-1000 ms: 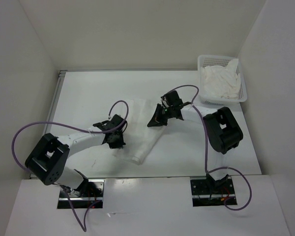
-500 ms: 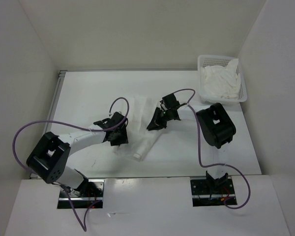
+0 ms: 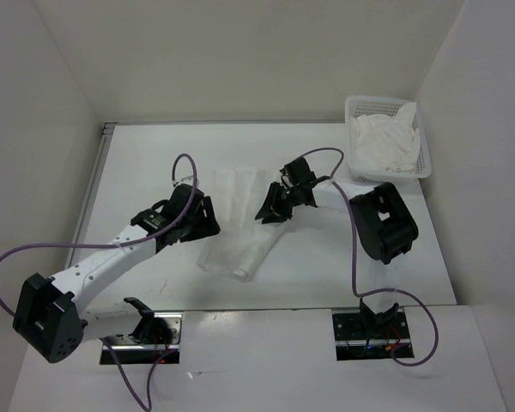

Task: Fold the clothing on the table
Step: Fold the skirt

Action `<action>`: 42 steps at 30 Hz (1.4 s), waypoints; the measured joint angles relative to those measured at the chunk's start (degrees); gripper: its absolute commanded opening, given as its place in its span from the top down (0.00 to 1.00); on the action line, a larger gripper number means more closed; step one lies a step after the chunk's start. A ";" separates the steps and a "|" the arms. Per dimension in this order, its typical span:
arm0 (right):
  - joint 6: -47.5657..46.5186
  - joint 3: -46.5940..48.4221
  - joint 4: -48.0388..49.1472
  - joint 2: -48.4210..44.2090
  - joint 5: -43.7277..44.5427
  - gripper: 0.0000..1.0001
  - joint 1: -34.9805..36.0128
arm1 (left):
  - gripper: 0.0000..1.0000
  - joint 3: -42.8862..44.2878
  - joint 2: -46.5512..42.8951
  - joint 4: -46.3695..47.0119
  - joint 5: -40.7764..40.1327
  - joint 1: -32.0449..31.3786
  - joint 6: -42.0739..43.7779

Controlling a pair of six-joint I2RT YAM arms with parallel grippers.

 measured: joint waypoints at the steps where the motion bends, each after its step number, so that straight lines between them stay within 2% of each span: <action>1: -0.35 0.00 -0.70 -1.88 0.50 0.61 0.00 | 0.26 -0.02 -0.13 -0.11 0.02 0.26 0.02; 7: -1.11 -2.71 -2.10 -15.89 2.58 0.61 0.00 | 0.20 -4.35 0.76 -0.44 0.37 0.90 0.13; 10: -1.20 -5.68 -2.67 -21.33 2.93 0.61 0.00 | 0.19 -4.90 4.26 -0.94 1.03 0.90 0.13; 14: -1.22 -8.55 -4.90 -24.94 3.56 0.61 0.00 | 0.18 -4.96 11.06 -0.85 2.38 0.90 0.22; 19: -1.22 -9.51 -7.41 -27.63 4.39 0.61 0.00 | 0.19 -7.02 11.93 2.25 5.66 1.33 0.35; 21: -1.22 -9.57 -8.11 -28.81 4.68 0.61 0.00 | 0.32 -7.23 13.00 3.34 6.97 1.42 0.33; 23: -1.22 -9.57 -8.20 -29.51 5.05 0.61 0.00 | 0.51 -7.48 13.60 4.79 8.63 1.55 0.81; 24: -1.22 -9.57 -8.28 -29.64 5.18 0.61 0.00 | 0.70 -7.67 13.64 5.62 9.46 1.62 1.03; 26: -1.22 -9.64 -8.44 -29.68 5.42 0.61 0.00 | 0.93 -8.33 13.90 7.06 11.67 1.68 1.38; 27: -1.22 -9.81 -8.55 -29.68 5.51 0.61 0.00 | 1.00 -8.44 14.03 7.58 12.68 1.68 1.44; 30: -1.27 -10.99 -8.72 -29.79 5.84 0.60 0.00 | 1.00 -8.48 14.08 8.74 14.49 1.68 1.64; 36: -1.88 -15.61 -10.51 -32.09 9.62 0.44 0.00 | 1.00 -8.59 11.50 8.85 19.76 1.73 1.46; 40: -1.86 -18.01 -11.87 -36.13 12.96 0.44 0.00 | 1.00 -8.59 3.80 8.46 22.03 1.73 1.14; 41: -1.81 -18.49 -12.13 -37.27 13.53 0.48 0.00 | 1.00 -8.59 2.01 8.48 22.58 1.73 1.09; 42: -1.81 -18.82 -12.20 -38.16 14.01 0.58 0.00 | 1.00 -8.59 0.57 8.46 23.12 1.70 0.94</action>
